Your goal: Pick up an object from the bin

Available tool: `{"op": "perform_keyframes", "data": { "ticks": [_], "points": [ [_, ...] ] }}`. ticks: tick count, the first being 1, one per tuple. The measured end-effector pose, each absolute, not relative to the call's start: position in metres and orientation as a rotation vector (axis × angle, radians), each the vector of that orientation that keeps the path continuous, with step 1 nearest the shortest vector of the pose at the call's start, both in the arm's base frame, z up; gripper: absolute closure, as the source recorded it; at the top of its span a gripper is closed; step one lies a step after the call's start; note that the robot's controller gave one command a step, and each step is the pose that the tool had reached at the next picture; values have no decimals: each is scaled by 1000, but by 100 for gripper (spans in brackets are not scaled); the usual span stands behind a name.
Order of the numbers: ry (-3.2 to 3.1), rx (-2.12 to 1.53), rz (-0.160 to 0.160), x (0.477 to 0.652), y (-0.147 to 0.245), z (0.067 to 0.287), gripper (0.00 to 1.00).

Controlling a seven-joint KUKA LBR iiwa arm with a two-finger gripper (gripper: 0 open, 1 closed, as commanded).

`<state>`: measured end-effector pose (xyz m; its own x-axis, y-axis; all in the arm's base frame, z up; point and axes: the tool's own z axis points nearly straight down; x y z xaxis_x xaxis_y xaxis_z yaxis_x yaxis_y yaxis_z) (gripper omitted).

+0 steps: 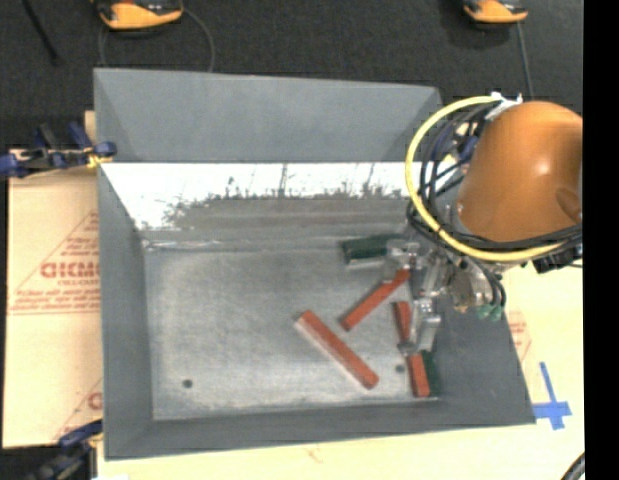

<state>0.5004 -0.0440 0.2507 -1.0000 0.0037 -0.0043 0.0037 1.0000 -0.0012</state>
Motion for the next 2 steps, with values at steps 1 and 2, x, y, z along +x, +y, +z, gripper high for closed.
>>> {"op": "perform_keyframes", "data": {
  "ticks": [1,2],
  "points": [
    [3146,76,1,486,-65,129,0],
    [3129,-116,-1,491,-25,215,0]
  ]
}}
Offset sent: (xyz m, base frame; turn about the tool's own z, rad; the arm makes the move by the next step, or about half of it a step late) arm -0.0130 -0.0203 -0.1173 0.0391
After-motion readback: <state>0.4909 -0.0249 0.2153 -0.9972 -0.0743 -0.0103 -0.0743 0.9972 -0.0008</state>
